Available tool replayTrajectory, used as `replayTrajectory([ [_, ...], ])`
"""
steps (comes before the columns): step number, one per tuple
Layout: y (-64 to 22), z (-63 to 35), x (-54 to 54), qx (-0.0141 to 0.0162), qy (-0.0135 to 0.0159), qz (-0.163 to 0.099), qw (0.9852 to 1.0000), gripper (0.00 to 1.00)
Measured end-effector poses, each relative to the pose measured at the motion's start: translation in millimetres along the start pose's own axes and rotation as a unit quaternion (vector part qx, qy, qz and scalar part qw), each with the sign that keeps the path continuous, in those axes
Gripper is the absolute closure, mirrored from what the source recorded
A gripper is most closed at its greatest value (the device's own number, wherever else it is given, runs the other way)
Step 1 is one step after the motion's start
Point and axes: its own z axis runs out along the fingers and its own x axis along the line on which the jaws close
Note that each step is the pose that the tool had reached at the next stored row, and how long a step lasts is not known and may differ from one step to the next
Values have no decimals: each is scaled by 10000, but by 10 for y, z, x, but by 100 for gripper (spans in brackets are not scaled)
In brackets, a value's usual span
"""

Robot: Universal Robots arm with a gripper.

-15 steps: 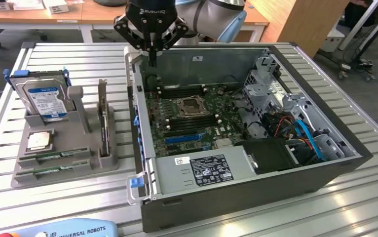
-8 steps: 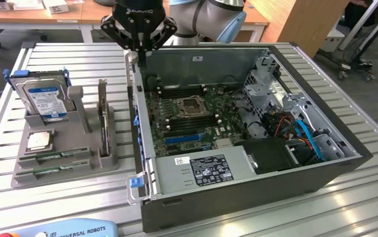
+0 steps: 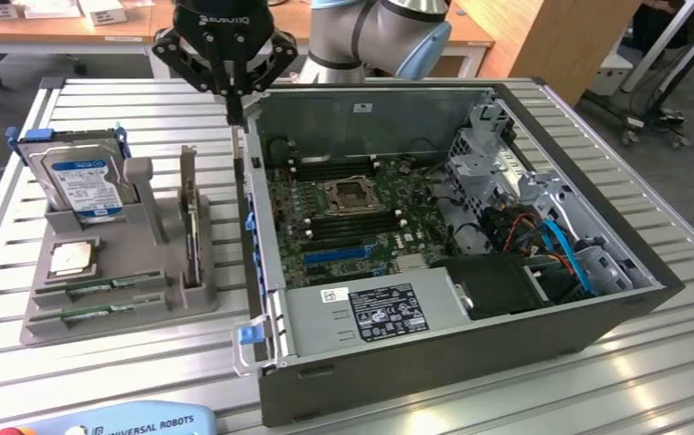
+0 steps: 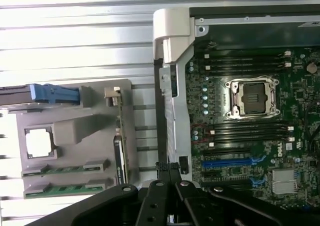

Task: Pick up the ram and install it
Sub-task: 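Reach for the ram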

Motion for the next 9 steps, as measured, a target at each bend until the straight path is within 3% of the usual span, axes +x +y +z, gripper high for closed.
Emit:
replayTrajectory([
  [9, -22, -5, 304, 0, 0, 1, 10000, 90],
])
